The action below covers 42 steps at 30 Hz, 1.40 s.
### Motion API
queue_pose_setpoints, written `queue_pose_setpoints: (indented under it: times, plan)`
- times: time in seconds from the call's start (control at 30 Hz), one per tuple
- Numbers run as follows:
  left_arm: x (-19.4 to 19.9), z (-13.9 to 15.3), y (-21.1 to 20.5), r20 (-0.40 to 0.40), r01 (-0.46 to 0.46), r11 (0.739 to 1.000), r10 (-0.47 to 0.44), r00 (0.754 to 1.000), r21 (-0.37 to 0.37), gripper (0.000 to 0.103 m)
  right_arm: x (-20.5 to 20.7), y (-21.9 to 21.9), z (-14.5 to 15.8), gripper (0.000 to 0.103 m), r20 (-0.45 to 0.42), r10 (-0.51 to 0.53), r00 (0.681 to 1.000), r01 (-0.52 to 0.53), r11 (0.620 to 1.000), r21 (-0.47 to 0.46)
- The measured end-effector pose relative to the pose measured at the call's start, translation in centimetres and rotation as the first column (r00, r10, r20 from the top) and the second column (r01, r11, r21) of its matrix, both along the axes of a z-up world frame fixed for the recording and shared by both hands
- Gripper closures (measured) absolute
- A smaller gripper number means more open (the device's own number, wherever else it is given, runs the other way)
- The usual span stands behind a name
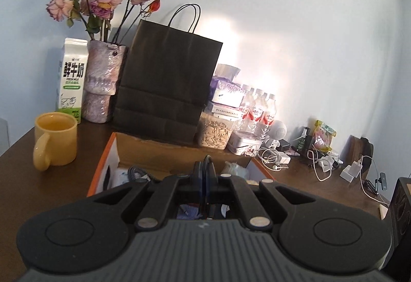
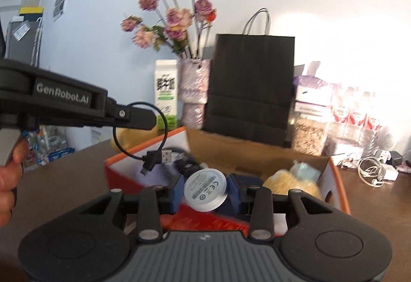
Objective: Organize objects
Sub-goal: 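Carry the charger puck and held item into the red box and open both grippers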
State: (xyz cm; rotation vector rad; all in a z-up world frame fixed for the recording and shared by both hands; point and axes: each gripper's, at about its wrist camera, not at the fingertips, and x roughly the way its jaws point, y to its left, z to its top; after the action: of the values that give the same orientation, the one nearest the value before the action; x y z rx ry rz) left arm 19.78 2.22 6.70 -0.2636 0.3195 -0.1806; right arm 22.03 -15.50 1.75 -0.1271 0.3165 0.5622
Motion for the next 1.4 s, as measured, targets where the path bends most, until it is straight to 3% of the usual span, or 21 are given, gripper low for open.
queue_pose_setpoints:
  times: [0.27, 0.6, 0.63, 0.7, 0.73, 0.77, 0.87, 1.4]
  plan:
    - [4.8, -0.7, -0.6, -0.001, -0.005, 1.000, 0.005, 1.000, 0.007, 0.100, 4.6, -0.1, -0.1, 0.067, -0.012, -0.059, 0.998, 0.059, 0.998, 0.019]
    - [7.4, -2.3, -0.1, -0.034, -0.017, 1.000, 0.018, 0.999, 0.017, 0.098, 6.5, 0.0, -1.6, 0.066, -0.052, -0.065, 0.997, 0.066, 0.998, 0.009]
    - [7.3, -2.3, 0.0, -0.038, -0.024, 0.999, 0.025, 0.999, 0.023, 0.093, 6.4, -0.1, -1.7, 0.065, -0.052, -0.067, 0.996, 0.068, 0.998, 0.012]
    - [7.2, -2.2, 0.1, -0.046, -0.046, 0.999, 0.047, 0.998, 0.029, 0.046, 6.2, -0.3, -1.7, 0.044, -0.051, -0.075, 0.996, 0.076, 0.997, 0.017]
    - [7.0, -2.2, 0.2, -0.037, -0.069, 0.997, 0.071, 0.997, 0.035, 0.008, 6.1, -0.5, -1.6, 0.020, -0.045, -0.080, 0.996, 0.082, 0.996, 0.027]
    - [6.6, -2.1, 0.0, -0.018, -0.107, 0.993, 0.108, 0.994, 0.051, 0.000, 5.9, -0.7, -1.6, 0.002, -0.039, -0.085, 0.996, 0.087, 0.996, 0.035]
    - [6.0, -1.6, -0.2, 0.004, -0.139, 0.985, 0.140, 0.990, 0.101, 0.000, 5.4, -1.1, -1.3, 0.000, -0.023, -0.104, 0.994, 0.106, 0.993, 0.056]
    - [1.0, -1.6, 1.4, -0.006, -0.180, 0.979, 0.181, 0.984, 0.091, 0.000, 1.9, -1.3, -1.2, 0.000, -0.004, -0.100, 0.995, 0.100, 0.993, 0.063]
